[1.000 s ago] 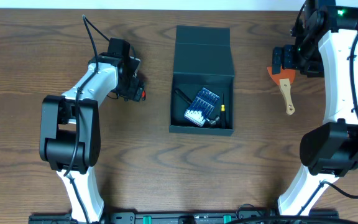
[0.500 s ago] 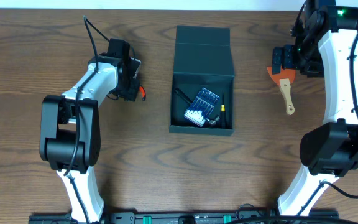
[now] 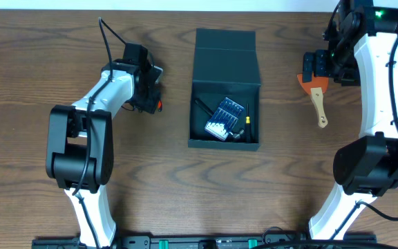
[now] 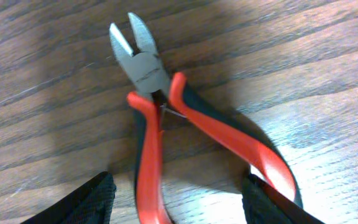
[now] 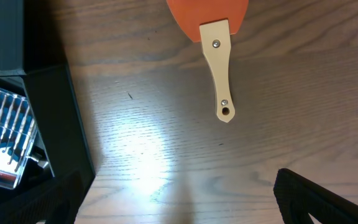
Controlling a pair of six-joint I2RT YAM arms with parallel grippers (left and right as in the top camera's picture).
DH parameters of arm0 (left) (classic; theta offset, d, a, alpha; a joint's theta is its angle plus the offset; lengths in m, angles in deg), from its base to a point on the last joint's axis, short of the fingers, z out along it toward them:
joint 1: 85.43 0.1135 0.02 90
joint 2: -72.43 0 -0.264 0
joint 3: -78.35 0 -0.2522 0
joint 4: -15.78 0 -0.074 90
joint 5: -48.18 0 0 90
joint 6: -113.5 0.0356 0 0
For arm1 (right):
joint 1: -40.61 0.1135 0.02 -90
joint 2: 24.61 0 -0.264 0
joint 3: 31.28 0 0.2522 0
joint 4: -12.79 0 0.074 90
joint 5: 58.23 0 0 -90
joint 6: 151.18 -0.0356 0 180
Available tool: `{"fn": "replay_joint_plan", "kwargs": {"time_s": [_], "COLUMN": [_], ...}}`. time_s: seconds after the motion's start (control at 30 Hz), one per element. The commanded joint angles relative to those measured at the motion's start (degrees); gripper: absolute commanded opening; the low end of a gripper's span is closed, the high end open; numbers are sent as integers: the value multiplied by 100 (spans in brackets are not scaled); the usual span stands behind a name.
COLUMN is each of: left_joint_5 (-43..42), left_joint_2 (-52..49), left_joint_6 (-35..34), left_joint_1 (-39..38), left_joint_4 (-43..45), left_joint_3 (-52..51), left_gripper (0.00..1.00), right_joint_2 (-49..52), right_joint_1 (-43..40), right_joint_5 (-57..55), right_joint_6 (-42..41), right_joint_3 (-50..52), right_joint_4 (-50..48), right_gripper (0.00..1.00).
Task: Pack container
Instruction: 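Lower the left gripper and close it on the pliers handle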
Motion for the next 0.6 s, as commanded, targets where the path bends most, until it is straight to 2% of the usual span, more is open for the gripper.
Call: {"fn": "replay_joint_plan", "kwargs": {"time_s": [0.0,0.17,0.23,0.4,0.5,0.57], "left_joint_5": [50,50,52,52,50,50], "left_joint_2": [-284,-286,-286,-286,-286,-286], "left_joint_6": [162,227,245,262,262,260], "left_joint_1": [-28,-28,-28,-28,-28,-28], "left_joint_4": [-87,-114,-109,-39,48,70], "left_joint_3": [-46,-46,-46,-46,-46,-46], "left_gripper": [65,63,54,50,39,38], "right_joint_2": [-74,-74,-74,-74,-74,-74], "right_joint_1": [-24,-24,-24,-24,-24,-24], "right_joint_5": [-17,-17,-17,-17,-17,-17], "right_joint_6": [-74,-74,-74,-74,-74,-74], "right_joint_3": [-74,-74,-74,-74,-74,-74], "right_joint_4": [4,4,4,4,4,4], "right_gripper": [99,99,99,99,99,99]}}
